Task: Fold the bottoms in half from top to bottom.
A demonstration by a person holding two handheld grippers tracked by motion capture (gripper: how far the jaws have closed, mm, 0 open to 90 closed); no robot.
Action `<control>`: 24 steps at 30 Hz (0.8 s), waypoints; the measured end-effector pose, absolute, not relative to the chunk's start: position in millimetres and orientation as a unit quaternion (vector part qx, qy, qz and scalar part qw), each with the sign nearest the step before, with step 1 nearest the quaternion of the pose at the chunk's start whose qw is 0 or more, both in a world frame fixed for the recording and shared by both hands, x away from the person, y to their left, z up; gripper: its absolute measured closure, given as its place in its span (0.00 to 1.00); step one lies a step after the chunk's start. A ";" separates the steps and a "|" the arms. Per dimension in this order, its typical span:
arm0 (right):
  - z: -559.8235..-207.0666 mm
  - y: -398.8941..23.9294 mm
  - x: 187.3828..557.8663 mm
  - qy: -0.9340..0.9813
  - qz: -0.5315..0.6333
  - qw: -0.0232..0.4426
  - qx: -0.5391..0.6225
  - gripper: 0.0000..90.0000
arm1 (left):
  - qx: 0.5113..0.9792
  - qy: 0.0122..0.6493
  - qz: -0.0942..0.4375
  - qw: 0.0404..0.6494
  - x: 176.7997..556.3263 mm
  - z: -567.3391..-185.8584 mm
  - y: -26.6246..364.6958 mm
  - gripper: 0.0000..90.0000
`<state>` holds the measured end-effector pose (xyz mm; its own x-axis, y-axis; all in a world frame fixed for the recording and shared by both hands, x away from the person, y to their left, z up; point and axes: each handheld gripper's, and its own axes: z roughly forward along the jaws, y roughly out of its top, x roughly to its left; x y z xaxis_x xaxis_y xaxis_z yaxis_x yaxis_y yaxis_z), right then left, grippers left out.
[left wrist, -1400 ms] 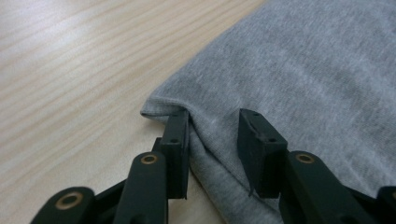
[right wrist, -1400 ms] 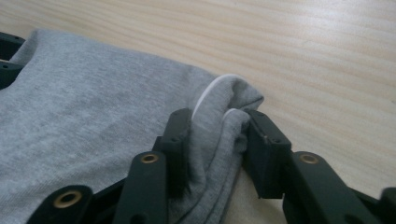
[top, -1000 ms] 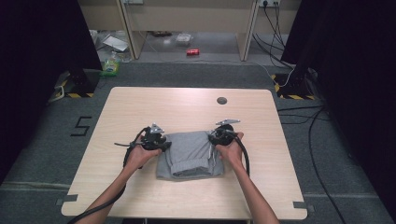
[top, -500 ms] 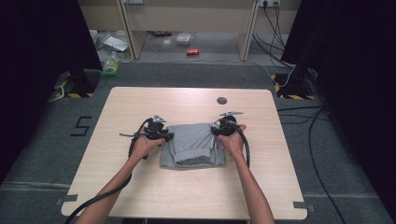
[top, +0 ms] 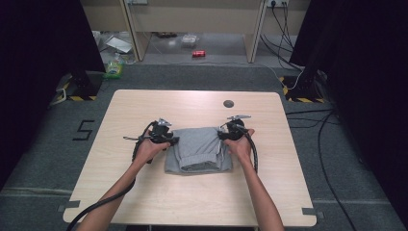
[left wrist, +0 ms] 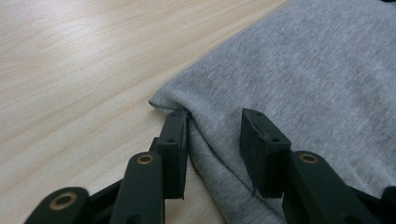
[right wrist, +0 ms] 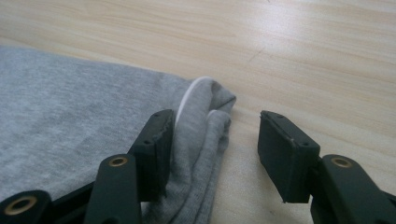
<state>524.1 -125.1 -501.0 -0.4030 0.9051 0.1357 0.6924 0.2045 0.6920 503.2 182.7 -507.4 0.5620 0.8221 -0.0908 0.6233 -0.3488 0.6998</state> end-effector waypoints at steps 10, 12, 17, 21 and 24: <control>-475.9 -129.9 514.2 0.746 0.389 0.152 0.518 0.44 | 0.798 0.450 0.120 0.383 493.0 -490.2 188.9 0.45; -472.6 -130.2 511.6 0.746 0.393 0.153 0.515 0.44 | 0.798 0.447 0.119 0.386 488.0 -484.4 189.3 0.42; -463.4 -127.9 502.7 0.750 0.399 0.155 0.505 0.43 | 0.800 0.446 0.118 0.383 477.7 -479.3 192.8 0.38; -457.3 -128.5 495.9 0.752 0.401 0.157 0.498 0.43 | 0.799 0.446 0.109 0.388 468.9 -479.4 197.5 0.36; -454.5 -130.2 490.7 0.753 0.405 0.156 0.495 0.42 | 0.798 0.446 0.106 0.390 462.6 -480.1 201.4 0.35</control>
